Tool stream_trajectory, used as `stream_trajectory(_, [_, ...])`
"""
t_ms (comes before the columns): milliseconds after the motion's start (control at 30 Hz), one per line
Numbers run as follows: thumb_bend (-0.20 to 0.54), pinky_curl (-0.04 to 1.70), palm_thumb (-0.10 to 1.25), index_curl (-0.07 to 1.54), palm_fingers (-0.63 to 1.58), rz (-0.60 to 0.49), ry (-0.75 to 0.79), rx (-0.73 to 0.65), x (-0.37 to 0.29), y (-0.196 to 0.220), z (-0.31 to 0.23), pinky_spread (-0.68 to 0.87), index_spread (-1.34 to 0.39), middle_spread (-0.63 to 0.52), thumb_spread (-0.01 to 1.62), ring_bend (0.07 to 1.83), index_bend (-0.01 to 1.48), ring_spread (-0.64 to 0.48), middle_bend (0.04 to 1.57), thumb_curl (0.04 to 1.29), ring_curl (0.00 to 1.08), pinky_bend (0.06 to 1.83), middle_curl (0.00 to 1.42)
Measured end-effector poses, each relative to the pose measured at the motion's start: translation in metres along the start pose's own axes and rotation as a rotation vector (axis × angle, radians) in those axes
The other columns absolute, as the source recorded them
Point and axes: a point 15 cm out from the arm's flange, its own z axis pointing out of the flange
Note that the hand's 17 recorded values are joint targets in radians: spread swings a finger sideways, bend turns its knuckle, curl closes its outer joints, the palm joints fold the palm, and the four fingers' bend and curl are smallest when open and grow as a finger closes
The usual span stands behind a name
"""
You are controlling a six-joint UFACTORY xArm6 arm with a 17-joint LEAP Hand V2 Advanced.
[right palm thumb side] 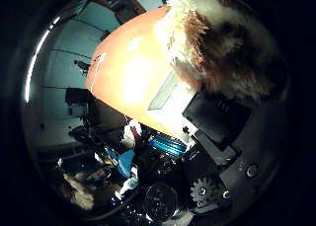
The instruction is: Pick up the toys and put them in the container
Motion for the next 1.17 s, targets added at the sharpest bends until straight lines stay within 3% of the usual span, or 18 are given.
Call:
stream_trajectory(200, [-0.022, 0.94, 1.01, 0.93, 1.08, -0.016, -0.005, 0.041, -0.012, -0.012, -0.001, -0.22, -0.26, -0.15, 0.78, 1.31, 1.02, -0.24, 1.30, 0.81, 0.79, 1.19, 0.81])
stream_trajectory(333, [-0.030, 0.95, 0.90, 0.91, 1.08, -0.015, -0.013, 0.101, -0.015, -0.028, -0.004, -0.23, -0.26, -0.16, 0.92, 1.31, 0.99, -0.24, 1.27, 0.75, 0.78, 1.18, 0.80])
stream_trajectory(433, [-0.032, 0.88, 0.81, 0.85, 1.03, -0.015, -0.019, 0.075, -0.018, -0.025, 0.018, -0.29, -0.30, -0.17, 1.06, 1.22, 0.80, -0.24, 1.18, 0.63, 0.71, 1.09, 0.74])
stream_trajectory(567, [-0.037, 0.80, 0.69, 0.75, 0.68, -0.027, -0.022, 0.031, -0.021, -0.017, 0.039, -0.41, -0.38, -0.22, 1.14, 1.19, 0.44, -0.26, 0.94, 0.49, 0.65, 1.03, 0.65])
stream_trajectory(700, [-0.030, 0.77, 0.60, 0.66, 0.30, -0.040, -0.029, 0.029, -0.024, -0.017, 0.040, -0.19, -0.46, -0.22, 1.16, 1.02, 0.37, -0.24, 0.73, 0.40, 0.56, 0.91, 0.57])
stream_trajectory(800, [-0.023, 0.73, 0.57, 0.59, 0.27, -0.041, -0.051, 0.029, -0.029, -0.017, 0.039, 0.09, -0.47, -0.17, 1.17, 0.92, 0.38, -0.17, 0.63, 0.35, 0.49, 0.84, 0.50])
stream_trajectory(933, [-0.020, 0.67, 0.56, 0.54, 0.28, -0.044, -0.064, 0.041, -0.031, -0.017, 0.036, 0.31, -0.46, -0.14, 1.17, 0.86, 0.36, -0.12, 0.58, 0.31, 0.43, 0.76, 0.46])
stream_trajectory(1167, [-0.016, 0.58, 0.58, 0.50, 0.39, -0.044, -0.063, 0.048, -0.031, -0.016, 0.033, 0.45, -0.44, -0.15, 1.17, 0.77, 0.39, -0.11, 0.56, 0.29, 0.36, 0.63, 0.43])
